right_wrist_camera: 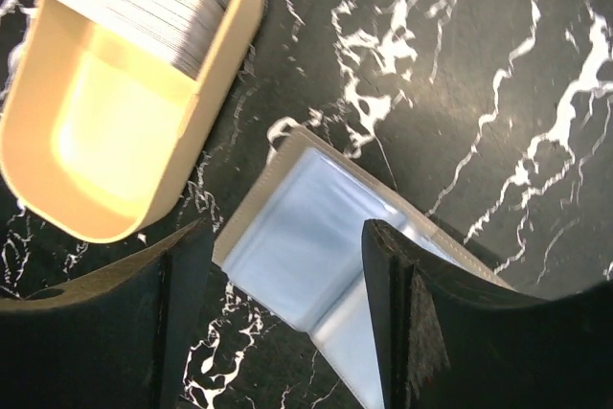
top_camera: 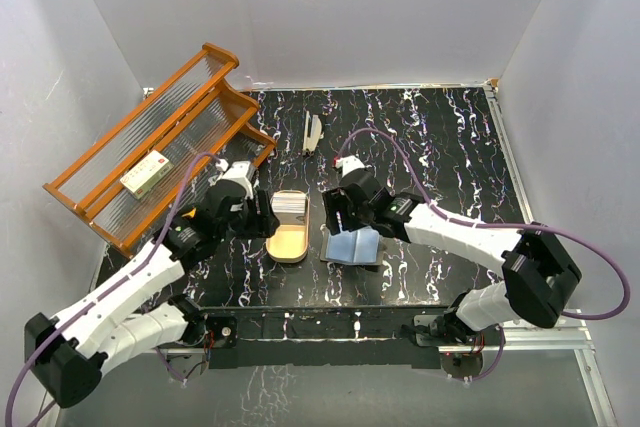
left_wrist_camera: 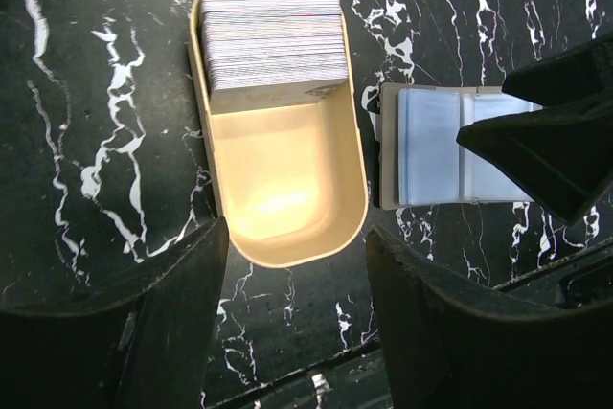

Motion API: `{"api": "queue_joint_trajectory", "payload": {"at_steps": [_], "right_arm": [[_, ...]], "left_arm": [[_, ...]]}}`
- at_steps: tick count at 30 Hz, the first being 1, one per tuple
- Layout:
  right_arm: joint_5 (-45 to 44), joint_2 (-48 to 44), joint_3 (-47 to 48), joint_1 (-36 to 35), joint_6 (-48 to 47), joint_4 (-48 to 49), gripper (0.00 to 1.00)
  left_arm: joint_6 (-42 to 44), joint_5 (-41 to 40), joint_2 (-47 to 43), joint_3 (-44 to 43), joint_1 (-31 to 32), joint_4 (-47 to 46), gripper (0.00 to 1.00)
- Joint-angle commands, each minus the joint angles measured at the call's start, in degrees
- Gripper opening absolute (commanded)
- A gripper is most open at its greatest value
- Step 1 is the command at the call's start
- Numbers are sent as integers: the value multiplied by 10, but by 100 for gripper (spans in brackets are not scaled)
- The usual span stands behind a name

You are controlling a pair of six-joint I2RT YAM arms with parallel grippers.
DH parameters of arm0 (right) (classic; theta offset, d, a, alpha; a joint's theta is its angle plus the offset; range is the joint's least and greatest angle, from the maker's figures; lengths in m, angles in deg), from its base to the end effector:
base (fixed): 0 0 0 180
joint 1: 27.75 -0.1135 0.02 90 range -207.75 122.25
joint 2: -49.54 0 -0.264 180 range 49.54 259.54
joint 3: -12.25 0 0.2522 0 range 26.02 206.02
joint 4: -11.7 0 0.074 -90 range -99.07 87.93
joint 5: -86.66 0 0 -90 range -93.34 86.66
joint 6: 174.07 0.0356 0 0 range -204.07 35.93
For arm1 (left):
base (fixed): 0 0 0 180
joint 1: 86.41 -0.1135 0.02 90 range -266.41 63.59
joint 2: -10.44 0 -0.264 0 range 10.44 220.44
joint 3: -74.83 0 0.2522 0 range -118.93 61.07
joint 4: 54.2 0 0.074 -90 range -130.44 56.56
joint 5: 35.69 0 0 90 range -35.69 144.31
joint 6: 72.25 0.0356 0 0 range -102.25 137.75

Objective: Put the credit cards into the card holder
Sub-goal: Pick up the credit card from the storage box.

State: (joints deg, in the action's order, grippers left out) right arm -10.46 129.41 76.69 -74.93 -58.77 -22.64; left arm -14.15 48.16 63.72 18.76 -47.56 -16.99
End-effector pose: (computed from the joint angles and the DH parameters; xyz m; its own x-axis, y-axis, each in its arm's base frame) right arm 0.1985 0.2077 0.2228 -0.7569 -0.1930 -0.6243 -0.3871 0.9022 0.1905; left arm 0.1615 -0.1252 0.2756 -0.6669 -0.1374 -0.7323 0.2384 0.8918 -0.3845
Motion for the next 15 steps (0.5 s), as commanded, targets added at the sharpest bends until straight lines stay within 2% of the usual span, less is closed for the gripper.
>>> {"api": "queue_joint_trajectory", "payload": {"at_steps": [1, 10, 15], "right_arm": [[23, -11, 42, -1, -105, 88, 61], [75, -16, 34, -17, -322, 240, 57], [88, 32, 75, -29, -382, 243, 61]], "left_arm": [[-32, -62, -60, -4, 1, 64, 59], [-3, -148, -195, -24, 2, 140, 61], [13, -208, -270, -39, 1, 176, 65]]}}
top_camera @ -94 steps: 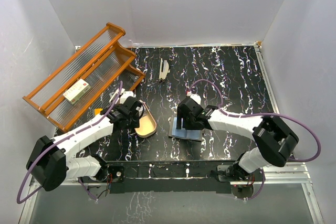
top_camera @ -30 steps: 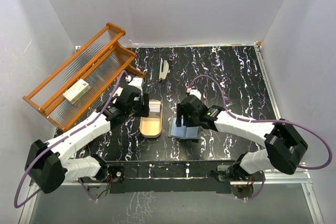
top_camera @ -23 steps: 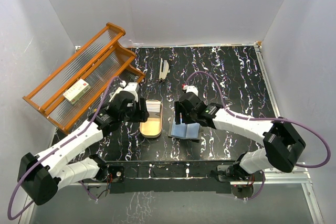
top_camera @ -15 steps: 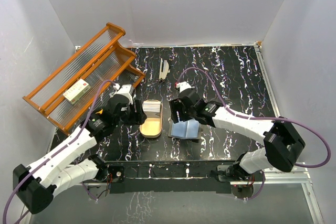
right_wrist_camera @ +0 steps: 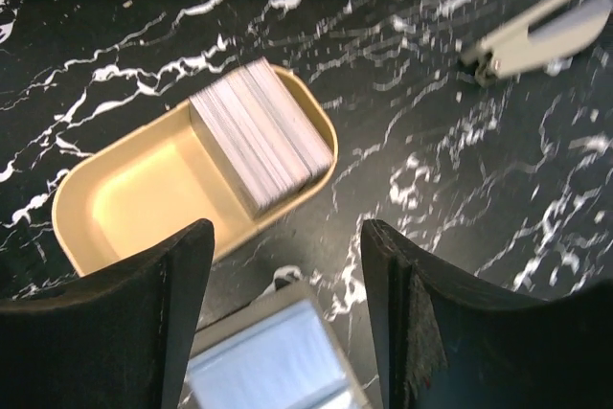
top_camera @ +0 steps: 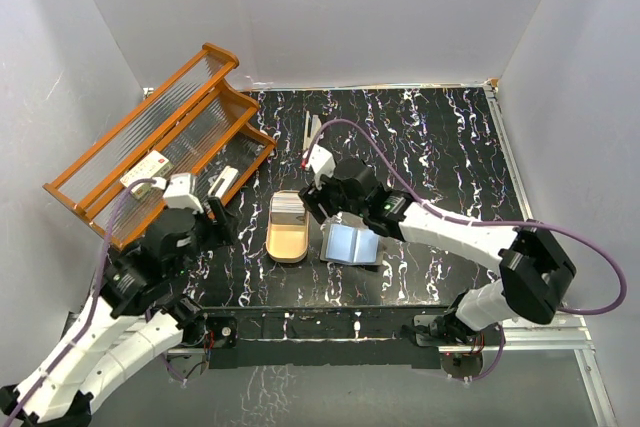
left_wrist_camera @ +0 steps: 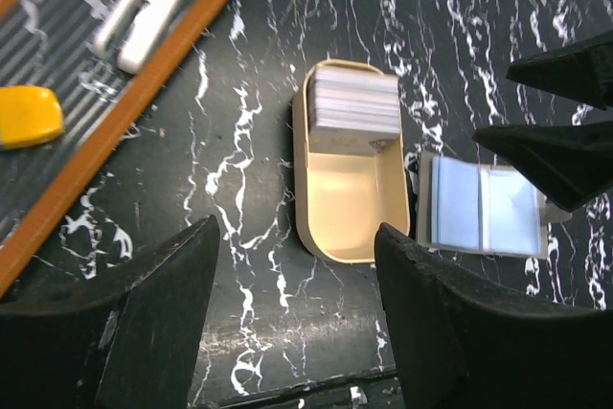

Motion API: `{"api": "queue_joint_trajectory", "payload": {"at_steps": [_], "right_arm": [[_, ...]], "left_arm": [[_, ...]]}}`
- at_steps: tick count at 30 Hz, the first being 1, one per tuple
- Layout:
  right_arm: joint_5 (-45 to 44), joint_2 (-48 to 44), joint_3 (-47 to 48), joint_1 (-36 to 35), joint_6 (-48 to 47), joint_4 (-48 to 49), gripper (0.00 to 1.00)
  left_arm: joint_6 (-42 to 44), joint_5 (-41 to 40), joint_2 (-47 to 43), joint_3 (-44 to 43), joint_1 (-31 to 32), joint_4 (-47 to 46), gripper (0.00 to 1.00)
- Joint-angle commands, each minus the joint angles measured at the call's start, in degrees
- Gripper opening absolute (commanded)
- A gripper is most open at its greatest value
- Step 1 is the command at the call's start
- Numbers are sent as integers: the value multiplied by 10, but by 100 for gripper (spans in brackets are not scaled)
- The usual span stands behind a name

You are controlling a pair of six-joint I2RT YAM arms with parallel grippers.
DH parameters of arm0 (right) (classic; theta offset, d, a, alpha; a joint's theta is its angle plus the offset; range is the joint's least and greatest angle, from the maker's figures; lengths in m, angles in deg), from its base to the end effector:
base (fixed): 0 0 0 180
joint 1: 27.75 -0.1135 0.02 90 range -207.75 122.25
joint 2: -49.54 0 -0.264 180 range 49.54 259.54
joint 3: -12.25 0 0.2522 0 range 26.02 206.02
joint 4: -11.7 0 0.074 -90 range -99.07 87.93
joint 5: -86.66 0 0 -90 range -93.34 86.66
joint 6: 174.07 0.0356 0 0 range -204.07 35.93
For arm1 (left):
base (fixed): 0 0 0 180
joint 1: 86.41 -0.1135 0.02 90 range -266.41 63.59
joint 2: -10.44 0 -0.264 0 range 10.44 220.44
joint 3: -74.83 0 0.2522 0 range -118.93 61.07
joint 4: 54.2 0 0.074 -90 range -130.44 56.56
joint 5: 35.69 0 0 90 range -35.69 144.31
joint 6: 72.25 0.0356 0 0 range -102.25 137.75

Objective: Put the credit cards into the card holder
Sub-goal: Pick up the credit card from the storage box.

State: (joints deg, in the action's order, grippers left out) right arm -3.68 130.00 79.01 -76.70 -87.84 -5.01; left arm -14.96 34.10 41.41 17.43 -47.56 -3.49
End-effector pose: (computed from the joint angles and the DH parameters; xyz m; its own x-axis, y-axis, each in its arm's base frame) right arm 0.2075 0.2380 0.2586 -0.2823 -0.4243 -0.8604 -0.7710 0.6340 -0.0597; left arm 0.0991 -0.0641 0.3174 -0.4550 -0.2847 -0.8438 0.1159 0.9205 -0.3731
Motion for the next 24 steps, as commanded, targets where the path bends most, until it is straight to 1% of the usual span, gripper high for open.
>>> {"api": "queue_joint_trajectory", "payload": {"at_steps": [1, 5, 9, 17, 24], "right_arm": [[20, 37, 58, -16, -102, 68, 62], [3, 85, 85, -42, -149, 71, 62], [-22, 132, 110, -62, -195, 68, 63], [-64, 189, 125, -78, -255, 86, 68], [-74, 222, 122, -83, -273, 99, 70]], "left_arm": [[31, -71, -63, -21, 1, 35, 65], [49, -72, -130, 9, 2, 12, 68], [55, -66, -173, 26, 2, -4, 69], [50, -80, -173, 21, 2, 6, 70], [48, -88, -168, 18, 2, 12, 70]]}}
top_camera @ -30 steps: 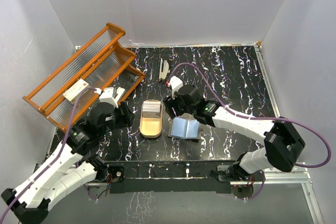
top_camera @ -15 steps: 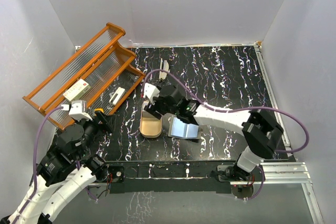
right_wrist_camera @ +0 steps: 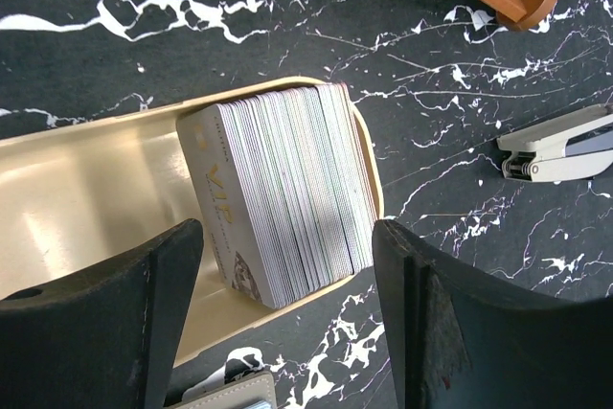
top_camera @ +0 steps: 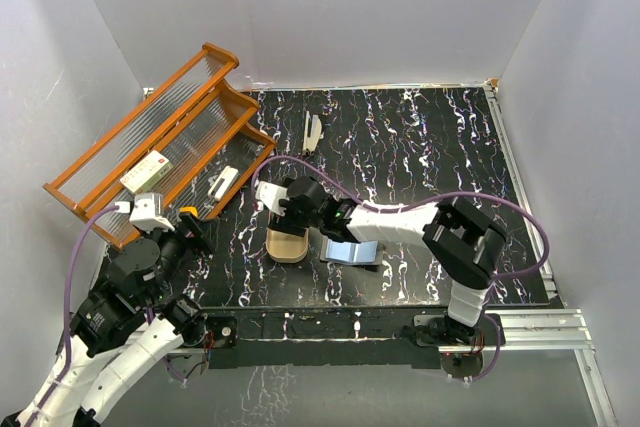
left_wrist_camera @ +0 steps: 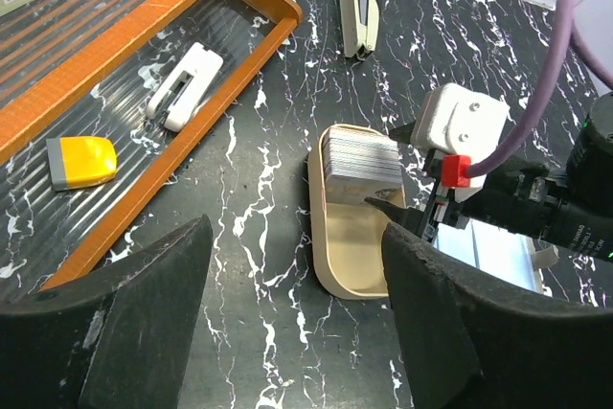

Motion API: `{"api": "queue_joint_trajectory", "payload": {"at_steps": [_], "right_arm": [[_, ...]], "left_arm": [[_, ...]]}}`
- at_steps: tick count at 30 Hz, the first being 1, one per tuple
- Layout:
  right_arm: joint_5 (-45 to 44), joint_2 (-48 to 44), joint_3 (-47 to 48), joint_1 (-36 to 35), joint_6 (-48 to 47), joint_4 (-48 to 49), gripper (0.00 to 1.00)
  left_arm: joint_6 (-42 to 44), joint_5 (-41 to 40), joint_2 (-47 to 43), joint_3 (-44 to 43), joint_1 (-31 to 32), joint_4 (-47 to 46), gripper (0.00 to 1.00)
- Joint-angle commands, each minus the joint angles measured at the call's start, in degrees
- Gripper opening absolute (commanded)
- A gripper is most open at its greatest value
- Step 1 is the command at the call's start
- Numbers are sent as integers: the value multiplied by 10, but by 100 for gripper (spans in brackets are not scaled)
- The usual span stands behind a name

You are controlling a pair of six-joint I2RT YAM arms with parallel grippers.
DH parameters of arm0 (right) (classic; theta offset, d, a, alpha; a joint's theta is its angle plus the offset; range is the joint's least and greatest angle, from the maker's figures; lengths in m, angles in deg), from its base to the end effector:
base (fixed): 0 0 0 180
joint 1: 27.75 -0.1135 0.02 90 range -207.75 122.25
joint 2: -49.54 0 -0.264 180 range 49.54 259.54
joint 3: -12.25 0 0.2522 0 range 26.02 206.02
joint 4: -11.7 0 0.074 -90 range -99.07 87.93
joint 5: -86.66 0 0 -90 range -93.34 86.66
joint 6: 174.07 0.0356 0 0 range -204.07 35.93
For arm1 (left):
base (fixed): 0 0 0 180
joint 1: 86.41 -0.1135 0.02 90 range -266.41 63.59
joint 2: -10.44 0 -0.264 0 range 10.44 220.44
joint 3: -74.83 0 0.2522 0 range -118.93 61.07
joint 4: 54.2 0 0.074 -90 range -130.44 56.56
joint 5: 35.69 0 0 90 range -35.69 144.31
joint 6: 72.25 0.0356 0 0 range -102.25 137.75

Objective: Put the credit cards into the card holder
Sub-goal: Pick up the credit card from the storage box.

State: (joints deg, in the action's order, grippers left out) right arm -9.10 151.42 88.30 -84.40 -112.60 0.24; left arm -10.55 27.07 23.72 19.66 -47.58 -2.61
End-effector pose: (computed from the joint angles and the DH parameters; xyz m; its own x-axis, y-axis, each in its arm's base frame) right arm 0.2165 0.3225 0.1957 0.0834 -0.7377 -0.6699 -0.8507 0.2974 -0.4334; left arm 0.0530 -0.0218 0.3247 -0.2132 -0.3695 -0.9045 0.1192 0.9090 -0.3994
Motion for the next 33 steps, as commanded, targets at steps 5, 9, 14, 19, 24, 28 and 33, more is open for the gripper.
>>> {"api": "queue_joint_trajectory", "payload": {"at_steps": [5, 9, 14, 19, 24, 28, 33], "right_arm": [[-50, 28, 40, -9, -36, 50, 71], [-63, 36, 40, -9, -40, 56, 71], [-65, 41, 38, -10, -39, 57, 71], [-97, 42, 42, -10, -37, 63, 68], [-99, 31, 40, -10, -33, 68, 66], [-97, 17, 37, -12, -18, 71, 63], [-96, 5, 30, -13, -14, 76, 61]], "left_arm": [[-1, -28, -6, -5, 2, 7, 71], [-3, -35, -21, -3, 2, 8, 71], [-3, -36, -22, -2, 2, 9, 72], [-2, -35, -12, -3, 2, 9, 72], [-2, -34, -10, -3, 2, 9, 72], [-2, -34, -10, -2, 2, 9, 73], [-2, -34, -7, -2, 2, 9, 73]]}}
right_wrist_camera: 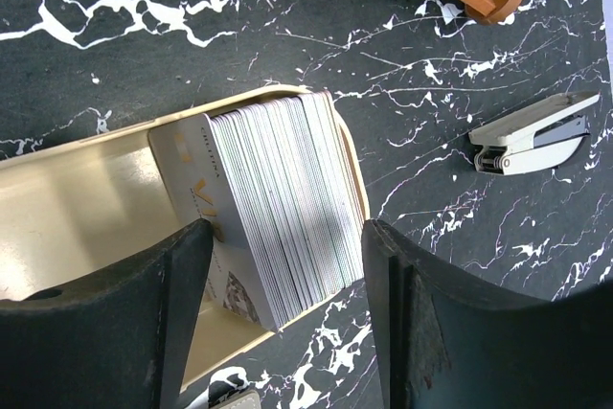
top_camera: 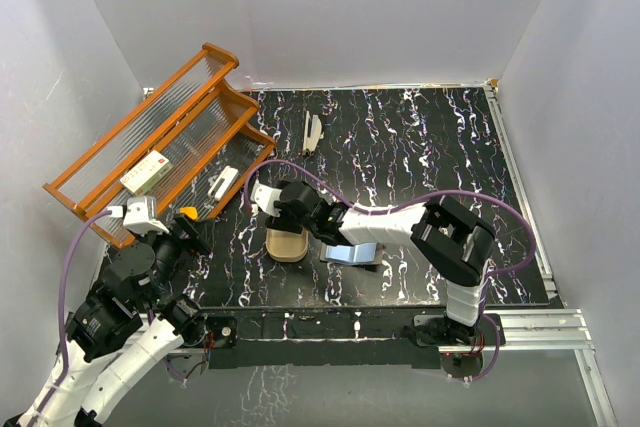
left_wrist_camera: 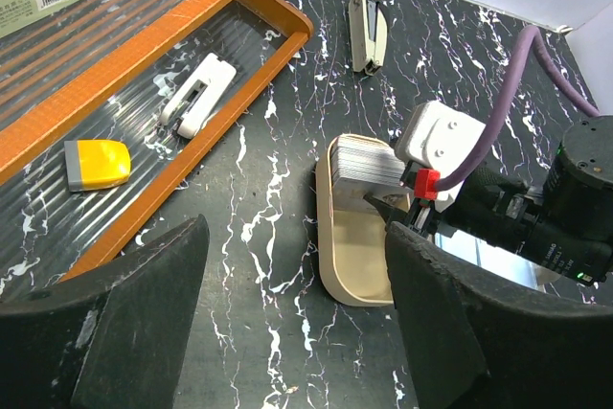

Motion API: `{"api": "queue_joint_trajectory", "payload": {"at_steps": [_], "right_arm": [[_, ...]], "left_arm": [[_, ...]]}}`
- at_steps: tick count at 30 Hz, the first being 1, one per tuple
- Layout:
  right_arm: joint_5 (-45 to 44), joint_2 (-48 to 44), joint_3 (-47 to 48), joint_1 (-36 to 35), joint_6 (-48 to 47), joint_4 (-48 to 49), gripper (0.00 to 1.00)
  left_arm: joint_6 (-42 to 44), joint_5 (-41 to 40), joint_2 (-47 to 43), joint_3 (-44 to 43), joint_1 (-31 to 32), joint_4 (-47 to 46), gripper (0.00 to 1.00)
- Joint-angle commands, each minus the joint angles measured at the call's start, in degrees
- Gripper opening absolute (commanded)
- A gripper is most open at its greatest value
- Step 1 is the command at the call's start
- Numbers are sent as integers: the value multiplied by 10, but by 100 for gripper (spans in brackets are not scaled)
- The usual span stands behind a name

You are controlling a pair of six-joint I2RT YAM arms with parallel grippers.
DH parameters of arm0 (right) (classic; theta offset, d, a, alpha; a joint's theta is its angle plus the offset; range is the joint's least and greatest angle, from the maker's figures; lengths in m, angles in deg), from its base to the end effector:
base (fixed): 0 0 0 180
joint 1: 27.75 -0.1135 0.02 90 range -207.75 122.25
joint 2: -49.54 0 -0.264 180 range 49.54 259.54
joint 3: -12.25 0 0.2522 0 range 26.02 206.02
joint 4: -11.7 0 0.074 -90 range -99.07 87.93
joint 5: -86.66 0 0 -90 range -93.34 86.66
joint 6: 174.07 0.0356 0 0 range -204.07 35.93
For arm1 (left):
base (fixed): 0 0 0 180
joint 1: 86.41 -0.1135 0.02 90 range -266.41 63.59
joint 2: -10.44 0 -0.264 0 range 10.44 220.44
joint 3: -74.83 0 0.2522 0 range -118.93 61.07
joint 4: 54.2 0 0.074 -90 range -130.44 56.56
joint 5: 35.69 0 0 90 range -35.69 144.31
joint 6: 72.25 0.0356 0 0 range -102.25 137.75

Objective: Put the credit cards into the card holder
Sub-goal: Pick up the credit card from the storage box.

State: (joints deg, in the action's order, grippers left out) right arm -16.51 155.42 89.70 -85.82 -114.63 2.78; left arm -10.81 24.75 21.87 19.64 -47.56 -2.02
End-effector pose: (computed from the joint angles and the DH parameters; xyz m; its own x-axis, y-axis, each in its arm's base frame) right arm 0.2186 0.3355 0.1814 0.0952 -0.7834 -0.6142 -0.7922 0.3140 -0.5232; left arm 0.0478 -0.0159 0.3249 -0.1793 -0.3895 -0.9034 0.0909 0.9078 -0.4095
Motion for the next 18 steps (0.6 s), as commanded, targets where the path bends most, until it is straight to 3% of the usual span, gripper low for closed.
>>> {"api": "queue_joint_trajectory", "payload": {"at_steps": [1, 8, 18], "right_arm": [[-24, -34, 16, 1, 5, 49, 60], [-22, -35, 13, 1, 3, 44, 55], [-4, -45, 15, 2, 7, 29, 34]], "left_arm": [[1, -11, 11, -2, 2, 3, 73], [0, -11, 10, -2, 2, 4, 73], [0, -11, 13, -2, 2, 4, 73]]}}
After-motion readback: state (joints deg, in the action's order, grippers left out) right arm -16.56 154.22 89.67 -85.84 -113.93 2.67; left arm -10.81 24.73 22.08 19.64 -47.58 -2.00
